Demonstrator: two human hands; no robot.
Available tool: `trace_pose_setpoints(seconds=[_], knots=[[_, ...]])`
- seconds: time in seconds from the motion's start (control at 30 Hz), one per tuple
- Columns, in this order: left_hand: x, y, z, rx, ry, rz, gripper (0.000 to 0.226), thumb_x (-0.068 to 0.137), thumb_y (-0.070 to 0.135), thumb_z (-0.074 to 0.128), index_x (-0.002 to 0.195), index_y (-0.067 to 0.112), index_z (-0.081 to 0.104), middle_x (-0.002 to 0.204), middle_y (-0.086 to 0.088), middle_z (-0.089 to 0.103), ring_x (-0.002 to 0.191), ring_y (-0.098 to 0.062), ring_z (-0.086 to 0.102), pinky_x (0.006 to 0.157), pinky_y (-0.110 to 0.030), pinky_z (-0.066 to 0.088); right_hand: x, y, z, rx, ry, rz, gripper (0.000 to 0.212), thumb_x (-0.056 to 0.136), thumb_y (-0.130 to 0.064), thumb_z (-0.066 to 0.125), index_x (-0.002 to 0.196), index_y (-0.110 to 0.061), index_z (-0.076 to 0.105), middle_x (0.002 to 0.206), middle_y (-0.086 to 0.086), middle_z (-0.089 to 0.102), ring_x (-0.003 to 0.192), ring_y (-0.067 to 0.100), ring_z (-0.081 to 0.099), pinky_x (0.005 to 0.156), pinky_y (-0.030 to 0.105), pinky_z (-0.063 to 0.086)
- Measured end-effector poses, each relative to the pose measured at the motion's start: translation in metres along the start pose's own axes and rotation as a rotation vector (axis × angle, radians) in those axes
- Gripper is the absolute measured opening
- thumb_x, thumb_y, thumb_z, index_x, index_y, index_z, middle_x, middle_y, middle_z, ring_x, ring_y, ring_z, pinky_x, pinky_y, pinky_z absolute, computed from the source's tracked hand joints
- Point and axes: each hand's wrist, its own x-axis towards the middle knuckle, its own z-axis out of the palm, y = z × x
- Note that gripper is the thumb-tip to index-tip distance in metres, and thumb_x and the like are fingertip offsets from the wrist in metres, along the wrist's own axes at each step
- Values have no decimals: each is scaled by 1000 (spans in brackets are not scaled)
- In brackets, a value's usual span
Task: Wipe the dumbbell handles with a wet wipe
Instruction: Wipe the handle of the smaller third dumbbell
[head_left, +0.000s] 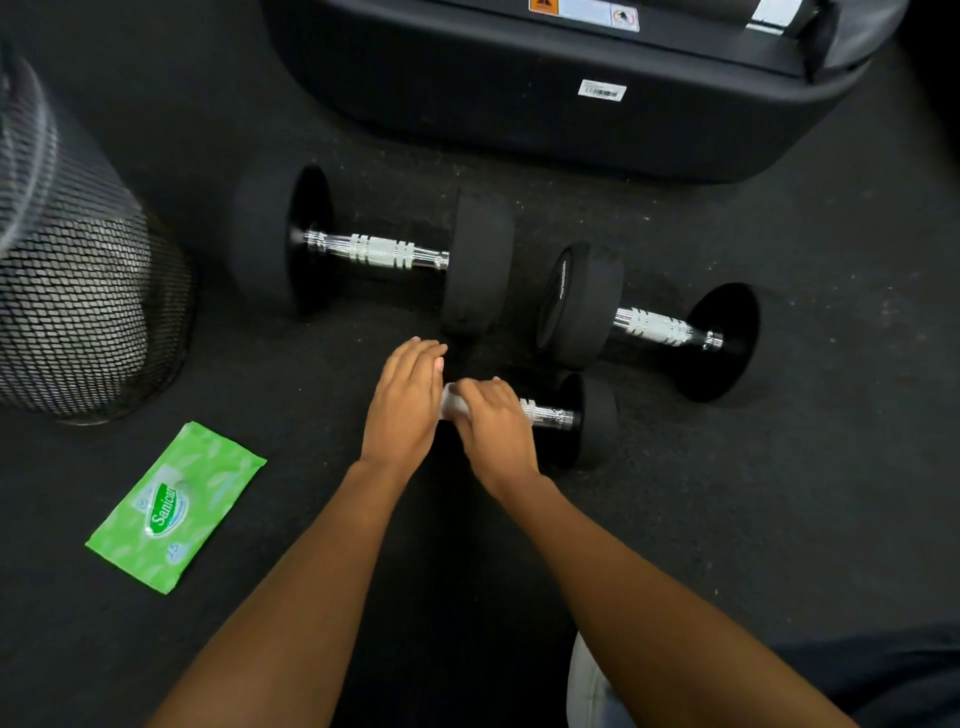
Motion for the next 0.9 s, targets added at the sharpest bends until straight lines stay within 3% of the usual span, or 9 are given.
trace_pose_setpoints(seconds=[0.07,0.27,0.47,0.6,0.7,0.9], knots=[[0,-2,1,-3,9,10,51,97,30,21,121,2,55,126,-12,56,129,-24,40,108,-27,26,4,-2,3,-6,-24,-42,16,76,3,64,90,-5,59,87,12,66,84,30,63,99,43,42],[-1,1,0,-4,-5,-10,36,100,17,32,125,2,53,130,-12,54,131,-22,36,109,-25,22,-4,31,-16,-54,-91,-245,43,69,4,74,109,-5,62,115,13,65,106,26,62,102,42,41],[1,2,-2,24,-10,-15,42,98,21,28,123,0,54,126,-15,55,129,-25,40,108,-27,25,-1,16,-6,-42,-19,-128,39,73,2,71,111,-2,63,110,14,67,103,26,64,102,37,37],[0,-1,-1,53,5,36,47,96,23,24,116,-2,58,118,-16,60,122,-29,48,107,-24,25,3,9,0,-45,14,-198,36,71,4,73,106,-2,67,106,13,69,98,25,66,96,39,44],[-1,1,-2,42,-6,20,47,97,25,24,121,-1,55,123,-15,58,126,-26,43,107,-26,24,-6,26,-8,-56,-3,-262,43,71,4,74,112,-5,65,115,12,66,107,24,63,99,40,42],[2,1,-1,21,3,-3,42,97,21,28,121,0,55,124,-15,57,127,-26,42,107,-22,23,-1,15,-5,-72,70,-172,39,66,3,78,103,-2,69,103,13,71,96,24,68,91,41,48]])
